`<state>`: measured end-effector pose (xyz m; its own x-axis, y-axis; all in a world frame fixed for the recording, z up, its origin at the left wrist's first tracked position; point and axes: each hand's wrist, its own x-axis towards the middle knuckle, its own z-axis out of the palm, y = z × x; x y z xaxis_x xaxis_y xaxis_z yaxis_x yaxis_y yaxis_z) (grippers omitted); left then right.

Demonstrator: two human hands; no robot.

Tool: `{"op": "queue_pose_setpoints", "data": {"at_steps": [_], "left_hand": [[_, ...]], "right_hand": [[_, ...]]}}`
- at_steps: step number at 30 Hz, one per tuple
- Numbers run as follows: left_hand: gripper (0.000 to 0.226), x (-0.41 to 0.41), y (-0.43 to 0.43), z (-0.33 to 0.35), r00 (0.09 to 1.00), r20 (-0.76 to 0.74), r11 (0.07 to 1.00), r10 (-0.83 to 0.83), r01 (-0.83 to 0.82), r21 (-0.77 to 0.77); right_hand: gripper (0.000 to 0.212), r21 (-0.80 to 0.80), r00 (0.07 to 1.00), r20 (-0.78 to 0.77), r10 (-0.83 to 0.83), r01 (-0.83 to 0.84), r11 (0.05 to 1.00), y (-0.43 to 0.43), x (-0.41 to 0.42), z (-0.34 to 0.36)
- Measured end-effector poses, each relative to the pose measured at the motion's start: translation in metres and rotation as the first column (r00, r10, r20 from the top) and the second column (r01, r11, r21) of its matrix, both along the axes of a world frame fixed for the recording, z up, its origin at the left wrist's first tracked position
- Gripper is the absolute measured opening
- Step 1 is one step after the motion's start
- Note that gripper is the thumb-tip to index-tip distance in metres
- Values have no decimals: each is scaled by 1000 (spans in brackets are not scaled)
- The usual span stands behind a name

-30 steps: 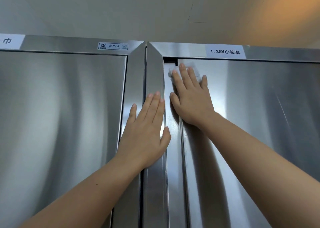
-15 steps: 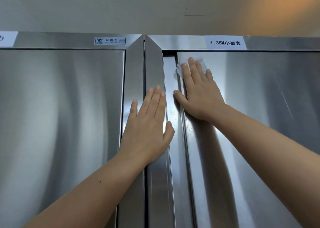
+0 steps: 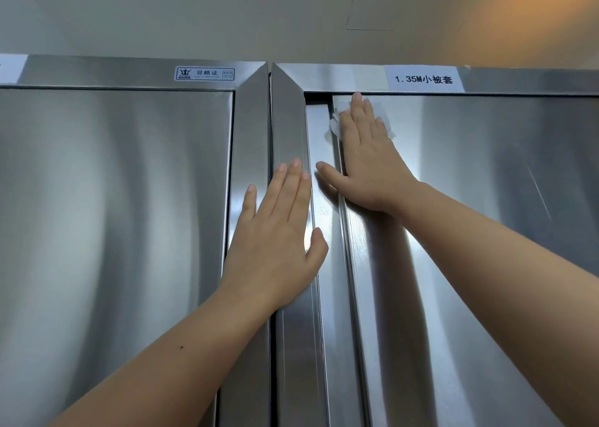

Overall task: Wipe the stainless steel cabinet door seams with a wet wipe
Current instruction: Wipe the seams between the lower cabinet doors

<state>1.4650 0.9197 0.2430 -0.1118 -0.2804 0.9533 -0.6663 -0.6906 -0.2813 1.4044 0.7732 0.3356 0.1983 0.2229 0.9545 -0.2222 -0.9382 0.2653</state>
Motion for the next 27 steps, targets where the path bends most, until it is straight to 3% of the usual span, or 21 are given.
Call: {"op": "queue_pose_setpoints", "data": {"at_steps": [11,16,22,27], "left_hand": [[74,0,-1,0,1000,2,1000,10,-10,-6],[73,-3,0,0,1000,5,1000,5,-5,-6],[74,-2,0,0,1000,7,1000,-6,6,-3],[73,-3,0,-1,1000,10,1000,1,-1,-8]], "right_hand": [[79,41,999,-22,34,-33,999,-2,-3,15],[82,-45,998,-38,-40,39,998,-6,-1,-14],[77,27,996,-43,-75,76,997,1,-3,24],[76,2,998,-24,-55,56,998,3,-1,-12]]}}
